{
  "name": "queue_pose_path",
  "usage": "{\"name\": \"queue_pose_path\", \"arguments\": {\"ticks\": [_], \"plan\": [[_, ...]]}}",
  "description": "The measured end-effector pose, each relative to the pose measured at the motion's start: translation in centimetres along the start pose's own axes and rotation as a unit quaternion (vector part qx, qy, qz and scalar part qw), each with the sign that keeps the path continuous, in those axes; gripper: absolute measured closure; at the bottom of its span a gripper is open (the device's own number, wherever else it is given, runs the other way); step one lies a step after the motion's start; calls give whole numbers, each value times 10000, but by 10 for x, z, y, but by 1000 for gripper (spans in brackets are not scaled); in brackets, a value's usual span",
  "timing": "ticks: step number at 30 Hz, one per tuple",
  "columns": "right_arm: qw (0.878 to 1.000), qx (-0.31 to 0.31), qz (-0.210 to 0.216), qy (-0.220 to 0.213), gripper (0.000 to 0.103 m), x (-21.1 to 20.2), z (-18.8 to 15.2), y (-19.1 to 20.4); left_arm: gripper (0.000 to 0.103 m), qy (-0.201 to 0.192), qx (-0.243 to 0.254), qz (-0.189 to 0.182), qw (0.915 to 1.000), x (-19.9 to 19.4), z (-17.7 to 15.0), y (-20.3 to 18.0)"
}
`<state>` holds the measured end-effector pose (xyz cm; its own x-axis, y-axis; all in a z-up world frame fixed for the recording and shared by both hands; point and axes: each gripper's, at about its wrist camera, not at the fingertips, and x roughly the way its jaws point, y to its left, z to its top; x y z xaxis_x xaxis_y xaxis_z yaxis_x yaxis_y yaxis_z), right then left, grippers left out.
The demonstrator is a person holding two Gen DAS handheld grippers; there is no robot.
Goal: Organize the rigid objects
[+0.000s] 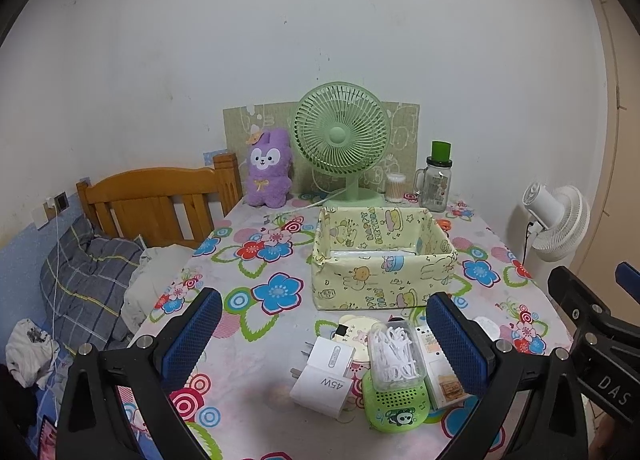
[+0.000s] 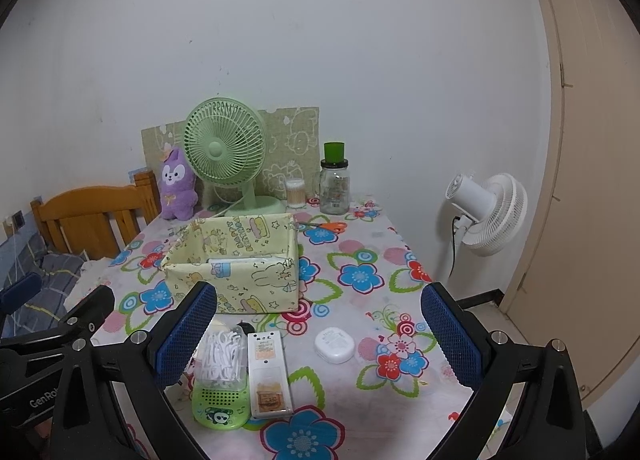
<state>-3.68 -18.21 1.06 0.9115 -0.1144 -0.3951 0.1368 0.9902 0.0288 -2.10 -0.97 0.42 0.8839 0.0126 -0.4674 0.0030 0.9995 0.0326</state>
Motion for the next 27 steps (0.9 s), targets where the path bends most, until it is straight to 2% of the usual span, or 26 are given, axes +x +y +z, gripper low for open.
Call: {"name": "queue_pose_path", "arguments": {"ticks": [27], "plan": [[10000,6,-19,-43,0,-3,1,-3,0,-5,-12,-31,10000,-5,2,-2]]}}
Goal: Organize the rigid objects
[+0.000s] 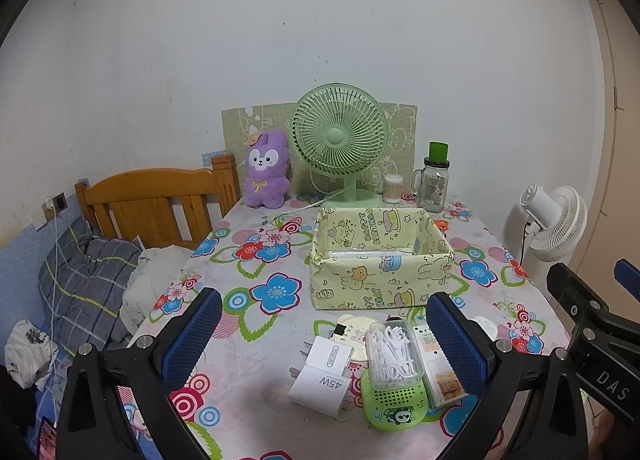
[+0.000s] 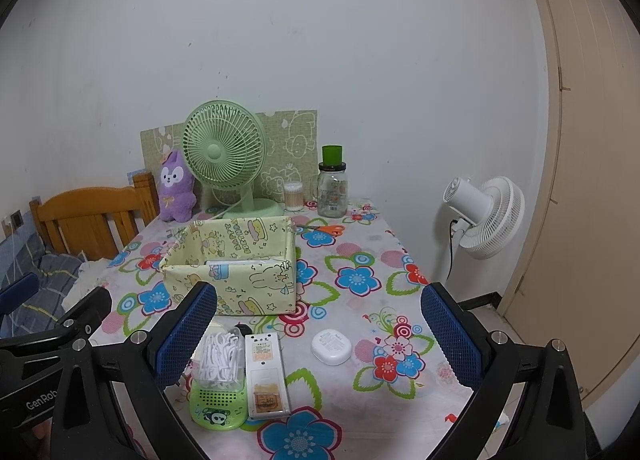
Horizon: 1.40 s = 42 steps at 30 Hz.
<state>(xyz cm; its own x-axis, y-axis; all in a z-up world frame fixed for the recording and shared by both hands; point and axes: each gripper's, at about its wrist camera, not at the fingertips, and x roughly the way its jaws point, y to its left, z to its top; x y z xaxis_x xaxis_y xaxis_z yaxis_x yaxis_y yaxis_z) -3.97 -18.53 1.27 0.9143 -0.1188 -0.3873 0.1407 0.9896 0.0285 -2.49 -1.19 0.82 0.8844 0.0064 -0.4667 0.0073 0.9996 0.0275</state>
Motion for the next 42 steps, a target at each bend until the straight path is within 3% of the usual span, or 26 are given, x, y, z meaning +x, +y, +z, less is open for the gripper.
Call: {"name": "queue_pose_path", "arguments": {"ticks": [24,42], "plan": [[10000,-16,14,-2,0,2,1,1,0,87,-21,-50,9999,8,-4,3],[9996,-100,157,215,0,35,-12,7,0,395,-7,-73,9992,42,-25,7]]}}
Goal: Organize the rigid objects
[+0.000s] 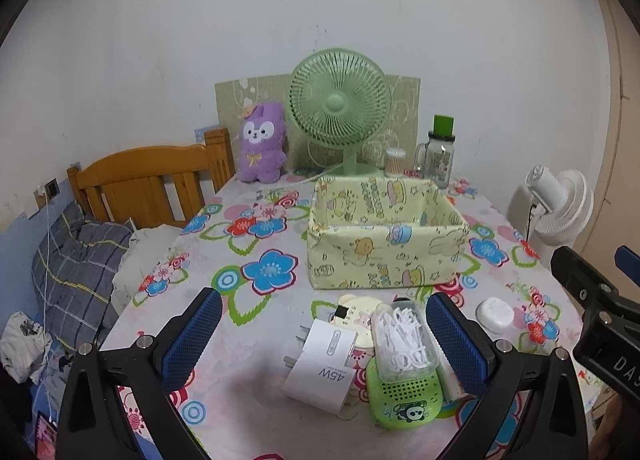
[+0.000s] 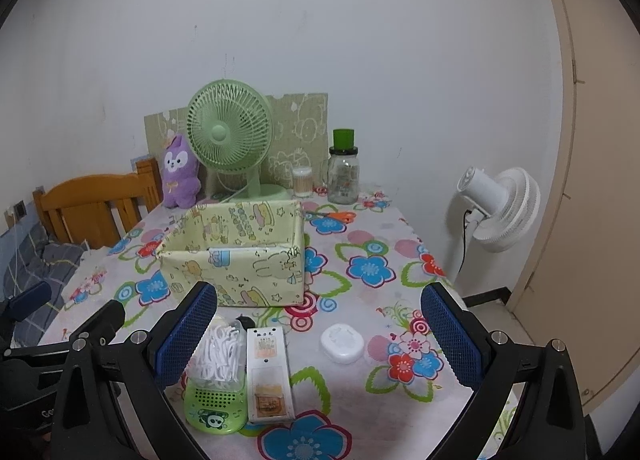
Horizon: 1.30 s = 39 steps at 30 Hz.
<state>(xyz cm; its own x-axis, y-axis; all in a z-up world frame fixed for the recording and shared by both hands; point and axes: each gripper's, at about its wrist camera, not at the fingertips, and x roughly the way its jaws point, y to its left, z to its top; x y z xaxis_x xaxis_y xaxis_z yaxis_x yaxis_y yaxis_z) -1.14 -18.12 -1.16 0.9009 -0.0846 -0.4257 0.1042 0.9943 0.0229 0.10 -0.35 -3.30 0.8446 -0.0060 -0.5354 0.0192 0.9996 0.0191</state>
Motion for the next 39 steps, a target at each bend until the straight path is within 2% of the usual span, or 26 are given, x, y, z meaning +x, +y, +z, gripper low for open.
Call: {"name": "queue_pose_path", "arguments": {"ticks": [23,31,39], "plan": [[9982,-118,74,588,0,64,-35,12,0,716,14,-132,9973,71,-28,4],[9969,-188,166,747,0,83,-42,23,0,974,68,-7,9952,95,-38,7],[9945,-347,337,924,0,102,-49,45,0,1189,22,-33,9929,114,-44,15]]}}
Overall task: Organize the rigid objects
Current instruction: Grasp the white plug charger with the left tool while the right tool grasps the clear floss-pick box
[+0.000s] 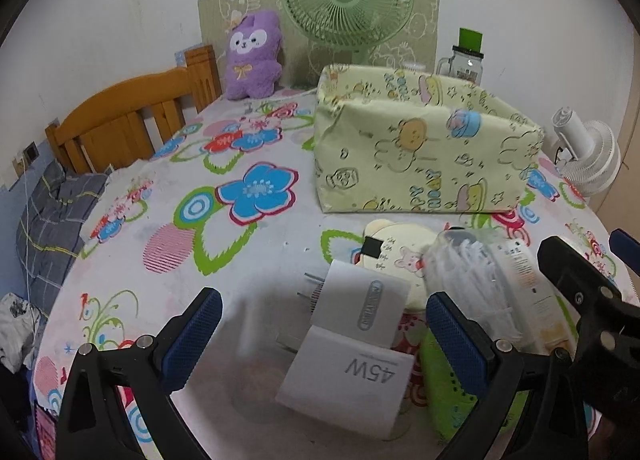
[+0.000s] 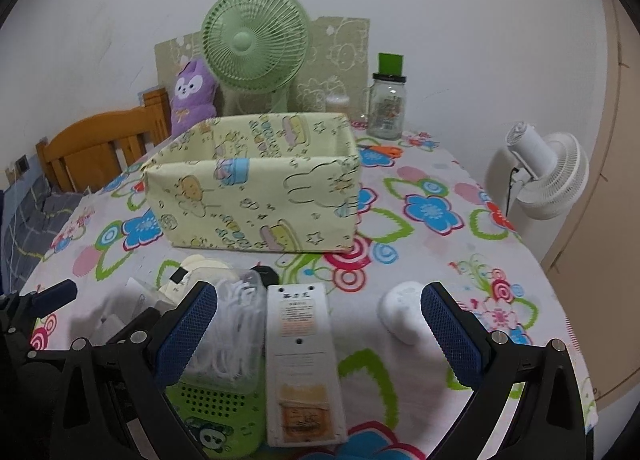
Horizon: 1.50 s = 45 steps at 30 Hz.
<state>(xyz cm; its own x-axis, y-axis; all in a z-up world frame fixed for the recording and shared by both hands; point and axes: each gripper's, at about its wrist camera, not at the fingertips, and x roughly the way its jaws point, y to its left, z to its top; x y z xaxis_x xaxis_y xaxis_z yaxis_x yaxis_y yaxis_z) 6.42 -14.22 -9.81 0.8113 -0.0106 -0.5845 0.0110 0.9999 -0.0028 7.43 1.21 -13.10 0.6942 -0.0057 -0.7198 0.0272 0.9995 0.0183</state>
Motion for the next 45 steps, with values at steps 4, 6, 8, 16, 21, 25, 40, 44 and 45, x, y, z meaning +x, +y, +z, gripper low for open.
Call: {"name": "queue_pose_path", "arguments": {"ticks": [4,6,8,16,21,25,40,44,45], "plan": [[9999,-122,29,77,0,8,-1,9,0,112,-48,-45,9999,11,-1,3],[9998,-130,43,109,0,11,-1,11,0,127,-5,-66,9999,14,0,2],[9998,-116,45,153,0,16,0,12,0,109,60,-56,9999,16,0,-1],[9995,29,60,321,0,27,-1,12,17,114,112,-285,9995,25,3,-2],[9992,80,95,381,0,31,-1,15,35,88,75,-401,9991,23,3,1],[9991,-23,45,416,0,32,-1,22,35,41,154,-241,9996,22,2,4],[9978,10,163,637,4,41,-4,47,36,80,148,4,9999,22,-2,32],[9960,135,379,794,22,45,-6,50,36,65,183,2,9998,21,-3,31],[9964,116,350,759,24,45,-7,51,36,64,195,-13,9998,21,-3,30]]}}
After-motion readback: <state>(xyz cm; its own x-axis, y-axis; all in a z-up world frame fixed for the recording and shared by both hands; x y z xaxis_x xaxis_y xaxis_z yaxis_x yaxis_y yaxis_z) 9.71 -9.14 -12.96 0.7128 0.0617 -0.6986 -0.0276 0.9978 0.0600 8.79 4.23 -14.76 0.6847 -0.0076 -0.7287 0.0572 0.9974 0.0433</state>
